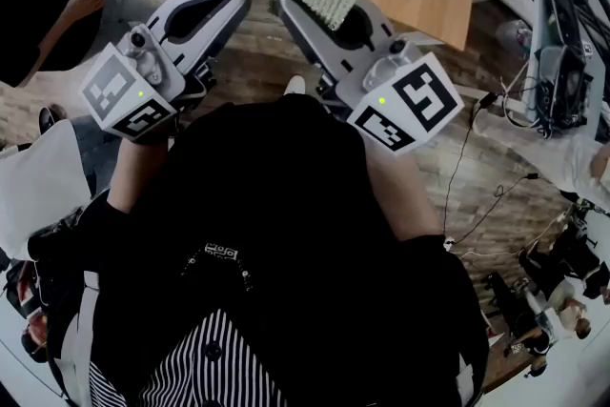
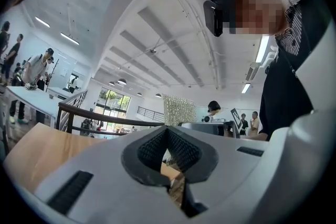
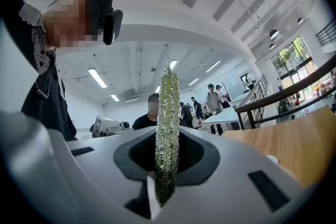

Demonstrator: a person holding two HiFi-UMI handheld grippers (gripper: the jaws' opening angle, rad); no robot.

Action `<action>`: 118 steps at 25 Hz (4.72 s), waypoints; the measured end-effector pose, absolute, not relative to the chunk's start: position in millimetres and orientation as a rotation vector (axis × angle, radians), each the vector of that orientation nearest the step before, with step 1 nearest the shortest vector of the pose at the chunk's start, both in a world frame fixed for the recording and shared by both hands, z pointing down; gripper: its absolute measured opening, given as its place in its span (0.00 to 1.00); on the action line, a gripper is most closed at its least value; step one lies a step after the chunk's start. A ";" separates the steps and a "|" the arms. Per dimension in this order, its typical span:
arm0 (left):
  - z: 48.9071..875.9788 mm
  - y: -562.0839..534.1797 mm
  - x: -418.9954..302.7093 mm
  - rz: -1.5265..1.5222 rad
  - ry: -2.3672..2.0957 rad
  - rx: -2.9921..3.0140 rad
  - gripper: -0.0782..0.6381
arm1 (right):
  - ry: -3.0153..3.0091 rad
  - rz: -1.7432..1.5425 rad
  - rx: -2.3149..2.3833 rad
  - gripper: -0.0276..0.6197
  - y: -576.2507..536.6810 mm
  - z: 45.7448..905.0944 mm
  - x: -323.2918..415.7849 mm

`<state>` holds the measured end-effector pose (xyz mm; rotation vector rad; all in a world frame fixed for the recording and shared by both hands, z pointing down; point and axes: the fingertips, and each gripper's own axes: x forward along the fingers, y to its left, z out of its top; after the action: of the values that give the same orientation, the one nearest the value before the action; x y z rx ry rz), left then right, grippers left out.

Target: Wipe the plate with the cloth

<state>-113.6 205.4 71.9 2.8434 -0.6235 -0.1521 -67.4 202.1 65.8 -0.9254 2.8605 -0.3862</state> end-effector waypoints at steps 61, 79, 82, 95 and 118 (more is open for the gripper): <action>235.9 -315.8 7.1 0.246 -0.370 2.570 0.11 | 2.726 -0.940 -1.512 0.14 -287.5 211.4 120.8; 356.4 -314.0 22.6 0.456 -0.421 2.369 0.11 | 2.819 -1.135 -1.400 0.14 -333.4 333.2 148.0; 373.6 -310.3 20.3 0.511 -0.416 2.346 0.11 | 2.818 -1.186 -1.391 0.14 -330.8 352.2 148.0; 432.6 -317.4 36.4 0.724 -0.372 2.344 0.11 | 2.891 -1.324 -1.321 0.14 -327.6 409.4 140.8; 561.3 -312.8 46.1 1.160 -0.269 2.263 0.11 | 3.206 -1.520 -1.349 0.14 -317.3 531.6 137.0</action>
<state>46.1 -312.8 561.3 2.2632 -0.2690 1.1604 137.0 -317.3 531.6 -1.3492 3.2061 -1.5202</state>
